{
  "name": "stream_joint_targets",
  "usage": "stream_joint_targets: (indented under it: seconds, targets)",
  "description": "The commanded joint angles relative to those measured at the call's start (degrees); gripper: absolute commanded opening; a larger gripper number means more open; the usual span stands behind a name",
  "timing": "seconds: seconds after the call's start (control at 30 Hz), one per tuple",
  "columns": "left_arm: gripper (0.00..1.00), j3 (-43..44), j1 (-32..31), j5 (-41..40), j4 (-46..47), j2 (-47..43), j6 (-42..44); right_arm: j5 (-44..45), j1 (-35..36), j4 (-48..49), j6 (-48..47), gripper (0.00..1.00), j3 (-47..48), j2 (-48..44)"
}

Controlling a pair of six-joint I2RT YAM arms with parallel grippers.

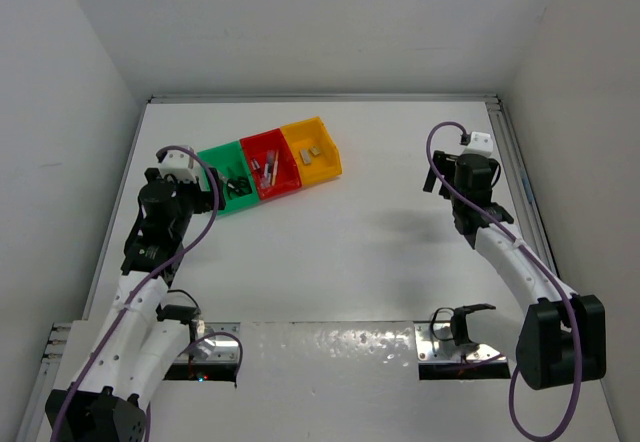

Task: Sort the stationery into containers
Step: Reset both arms

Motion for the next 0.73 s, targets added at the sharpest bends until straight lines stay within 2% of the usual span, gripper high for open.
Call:
stream_joint_targets:
  seconds: [0.0, 0.7]
  targets:
    - [0.92, -0.5, -0.6, -0.1, 2.4, -0.2, -0.4, -0.8, 0.3, 2.0, -0.2, 0.92, 2.0, -0.5]
    - [0.92, -1.5, -0.3, -0.4, 2.0, -1.0, -0.4, -1.2, 0.4, 4.2, 1.1, 0.93, 1.4, -0.2]
